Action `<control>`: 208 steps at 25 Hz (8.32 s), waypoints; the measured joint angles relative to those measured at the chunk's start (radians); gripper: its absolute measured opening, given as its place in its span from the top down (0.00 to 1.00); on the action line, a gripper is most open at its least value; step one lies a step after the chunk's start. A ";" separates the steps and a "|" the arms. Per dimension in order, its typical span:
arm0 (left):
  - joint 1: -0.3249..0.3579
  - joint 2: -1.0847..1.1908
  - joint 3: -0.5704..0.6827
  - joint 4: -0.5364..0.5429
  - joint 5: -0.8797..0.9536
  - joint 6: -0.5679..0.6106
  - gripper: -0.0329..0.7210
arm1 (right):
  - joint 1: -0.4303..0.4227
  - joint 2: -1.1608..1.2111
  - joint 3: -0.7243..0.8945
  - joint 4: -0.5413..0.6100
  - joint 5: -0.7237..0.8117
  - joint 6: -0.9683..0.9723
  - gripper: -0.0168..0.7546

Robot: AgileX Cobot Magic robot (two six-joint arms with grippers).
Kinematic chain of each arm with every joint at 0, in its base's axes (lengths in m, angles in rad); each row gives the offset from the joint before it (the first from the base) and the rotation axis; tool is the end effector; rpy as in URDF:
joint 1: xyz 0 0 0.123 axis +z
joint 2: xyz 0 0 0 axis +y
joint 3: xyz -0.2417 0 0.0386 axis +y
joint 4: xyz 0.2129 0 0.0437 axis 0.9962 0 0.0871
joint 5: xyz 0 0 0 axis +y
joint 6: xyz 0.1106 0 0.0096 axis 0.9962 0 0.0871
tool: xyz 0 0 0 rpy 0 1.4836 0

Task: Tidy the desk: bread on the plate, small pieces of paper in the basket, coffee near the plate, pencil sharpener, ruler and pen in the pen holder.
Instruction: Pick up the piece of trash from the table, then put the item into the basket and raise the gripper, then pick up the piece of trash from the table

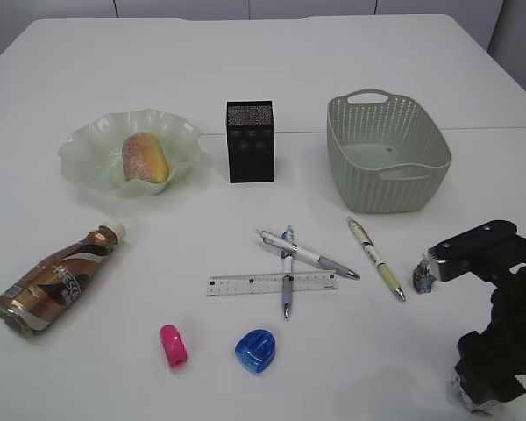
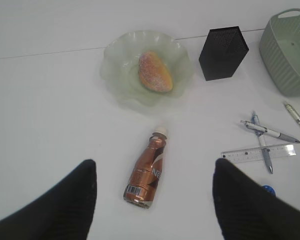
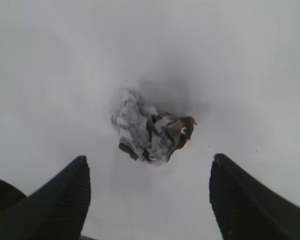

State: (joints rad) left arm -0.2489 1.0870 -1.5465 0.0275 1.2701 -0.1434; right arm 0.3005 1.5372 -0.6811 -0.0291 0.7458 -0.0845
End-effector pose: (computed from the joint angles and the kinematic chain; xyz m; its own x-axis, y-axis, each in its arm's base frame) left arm 0.1716 -0.0406 0.4150 -0.6662 0.0303 -0.7451 0.1386 0.9868 -0.0839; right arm 0.2005 0.0598 0.1229 -0.9172 -0.3948 -0.0539 -0.3940 0.9188 -0.0256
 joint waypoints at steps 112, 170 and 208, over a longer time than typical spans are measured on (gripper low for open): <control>0.000 0.000 0.000 -0.134 0.000 0.000 0.33 | -0.118 0.603 -1.259 -0.094 0.271 0.304 0.96; 0.000 0.000 0.000 -0.212 0.000 0.000 0.35 | -0.155 -0.022 -0.633 0.017 0.234 0.183 0.41; 0.000 0.000 0.000 -0.233 0.000 0.000 0.36 | -0.134 0.271 -0.283 0.140 -0.266 0.183 0.41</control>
State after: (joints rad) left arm -0.2489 1.0870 -1.5465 -0.2059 1.2701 -0.1434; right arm 0.1663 1.8081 -0.9643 0.1113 0.4795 0.0983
